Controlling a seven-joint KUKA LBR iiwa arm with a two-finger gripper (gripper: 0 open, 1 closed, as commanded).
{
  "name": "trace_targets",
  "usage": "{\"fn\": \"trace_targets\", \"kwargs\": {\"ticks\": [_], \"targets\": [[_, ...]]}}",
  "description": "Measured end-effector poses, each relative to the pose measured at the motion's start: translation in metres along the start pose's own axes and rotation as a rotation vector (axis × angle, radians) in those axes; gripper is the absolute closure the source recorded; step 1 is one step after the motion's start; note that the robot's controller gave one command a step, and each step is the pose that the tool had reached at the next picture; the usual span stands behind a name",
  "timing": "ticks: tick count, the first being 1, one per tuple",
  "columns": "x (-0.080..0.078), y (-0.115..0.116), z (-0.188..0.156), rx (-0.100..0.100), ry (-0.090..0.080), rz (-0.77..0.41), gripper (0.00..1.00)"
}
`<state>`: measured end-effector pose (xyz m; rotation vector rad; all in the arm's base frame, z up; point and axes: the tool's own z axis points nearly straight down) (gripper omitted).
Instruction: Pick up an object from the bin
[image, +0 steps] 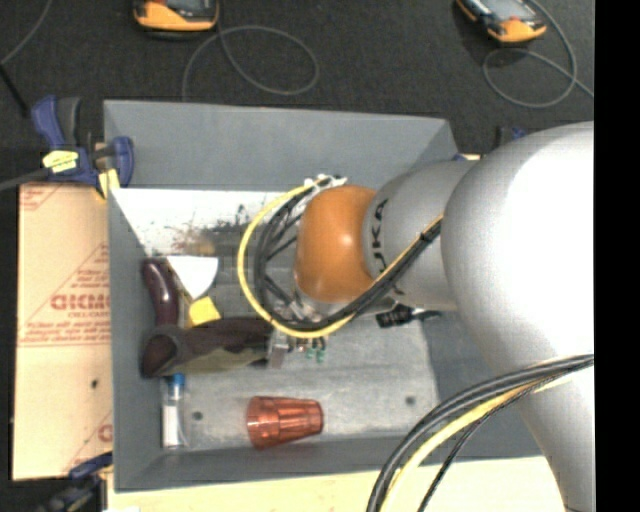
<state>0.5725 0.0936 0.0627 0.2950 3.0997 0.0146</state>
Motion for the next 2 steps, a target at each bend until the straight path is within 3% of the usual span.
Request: {"fn": "trace_targets", "kwargs": {"ticks": [1, 2], "targets": [[0.004, -0.002, -0.004, 0.004, 0.01, 0.025, 1.0], [-0.001, 0.0, -0.049, 0.005, 0.015, 0.029, 1.0]]}}
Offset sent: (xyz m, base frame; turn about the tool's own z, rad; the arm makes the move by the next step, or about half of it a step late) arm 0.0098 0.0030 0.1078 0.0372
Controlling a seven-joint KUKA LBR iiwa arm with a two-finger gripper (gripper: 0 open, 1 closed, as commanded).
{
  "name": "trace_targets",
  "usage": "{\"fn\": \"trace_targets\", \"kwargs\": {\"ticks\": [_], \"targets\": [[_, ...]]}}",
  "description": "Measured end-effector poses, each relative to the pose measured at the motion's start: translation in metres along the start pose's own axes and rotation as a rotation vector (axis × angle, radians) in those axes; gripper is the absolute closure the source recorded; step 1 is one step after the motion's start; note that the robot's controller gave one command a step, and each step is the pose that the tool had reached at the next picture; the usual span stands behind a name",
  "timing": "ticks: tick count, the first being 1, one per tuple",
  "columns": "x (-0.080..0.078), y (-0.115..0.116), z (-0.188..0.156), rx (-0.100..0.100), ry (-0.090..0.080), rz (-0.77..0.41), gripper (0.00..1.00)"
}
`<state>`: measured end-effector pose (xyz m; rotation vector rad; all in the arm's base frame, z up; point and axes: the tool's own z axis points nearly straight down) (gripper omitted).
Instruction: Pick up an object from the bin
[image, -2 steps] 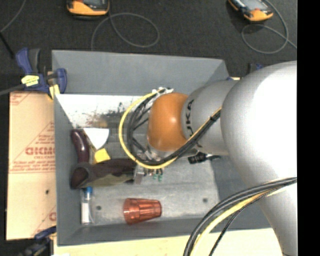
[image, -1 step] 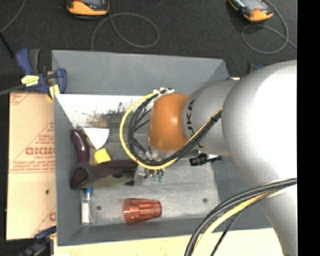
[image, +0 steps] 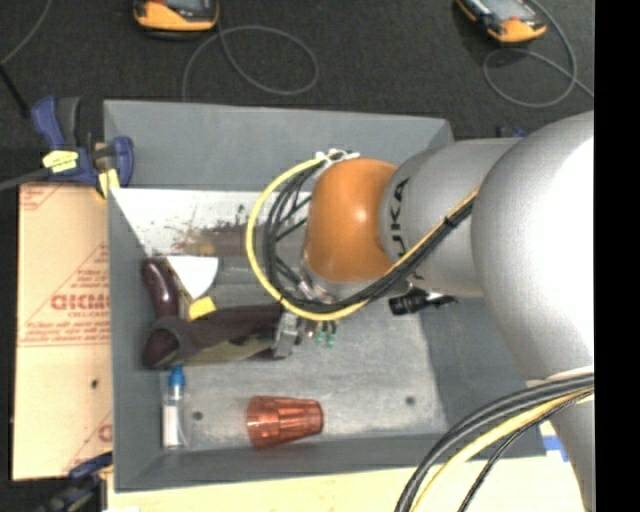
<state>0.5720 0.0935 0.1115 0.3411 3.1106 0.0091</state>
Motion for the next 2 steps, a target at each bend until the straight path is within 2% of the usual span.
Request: {"fn": "trace_targets", "kwargs": {"ticks": [1, 2], "targets": [[-0.013, 0.001, -0.02, -0.006, -0.017, 0.004, 1.0], [-0.011, -0.014, -0.1, 0.001, -0.003, -0.045, 1.0]]}}
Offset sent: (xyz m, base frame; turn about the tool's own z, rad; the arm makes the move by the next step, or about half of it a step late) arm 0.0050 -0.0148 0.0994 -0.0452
